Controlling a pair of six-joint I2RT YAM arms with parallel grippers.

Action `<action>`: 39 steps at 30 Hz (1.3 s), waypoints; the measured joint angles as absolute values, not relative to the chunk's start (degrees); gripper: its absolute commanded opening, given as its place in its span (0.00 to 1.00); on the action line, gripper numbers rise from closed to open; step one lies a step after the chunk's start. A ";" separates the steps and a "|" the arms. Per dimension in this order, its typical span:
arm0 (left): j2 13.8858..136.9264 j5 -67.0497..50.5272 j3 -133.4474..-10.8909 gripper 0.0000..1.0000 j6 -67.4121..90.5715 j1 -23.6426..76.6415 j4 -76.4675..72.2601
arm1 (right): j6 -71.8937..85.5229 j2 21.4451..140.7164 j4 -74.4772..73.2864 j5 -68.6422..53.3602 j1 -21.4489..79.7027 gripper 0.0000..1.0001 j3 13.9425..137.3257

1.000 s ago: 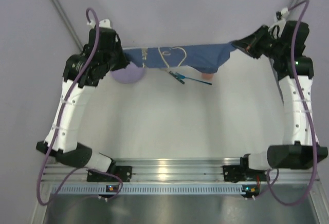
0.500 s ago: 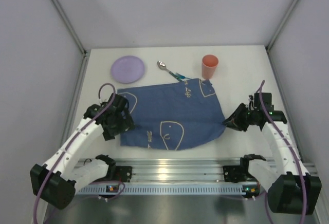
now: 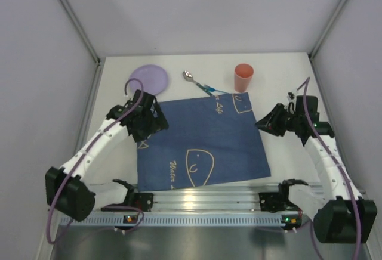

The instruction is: Set the dinner table for one person

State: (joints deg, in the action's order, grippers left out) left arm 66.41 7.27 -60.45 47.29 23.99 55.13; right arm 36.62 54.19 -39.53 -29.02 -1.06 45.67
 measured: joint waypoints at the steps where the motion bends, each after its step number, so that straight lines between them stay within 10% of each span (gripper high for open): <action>1: 70.17 6.22 -59.53 0.95 46.50 23.99 52.23 | 37.36 57.28 -36.21 -29.43 -0.23 0.00 45.32; 13: 91.05 2.63 -65.80 0.92 41.76 23.64 43.75 | 38.52 99.50 -14.11 -31.97 9.30 0.00 47.99; 29: 110.50 11.55 -95.48 0.91 43.18 17.52 43.31 | 32.93 91.26 -25.41 -23.68 6.61 0.00 49.36; 34: 109.91 10.98 -90.35 0.92 43.31 5.17 41.36 | 32.21 78.26 -35.31 -20.18 7.01 0.34 54.68; 39: 111.18 10.22 -88.95 0.93 41.89 -1.58 39.48 | 31.55 64.27 -41.34 -18.04 7.03 0.42 58.46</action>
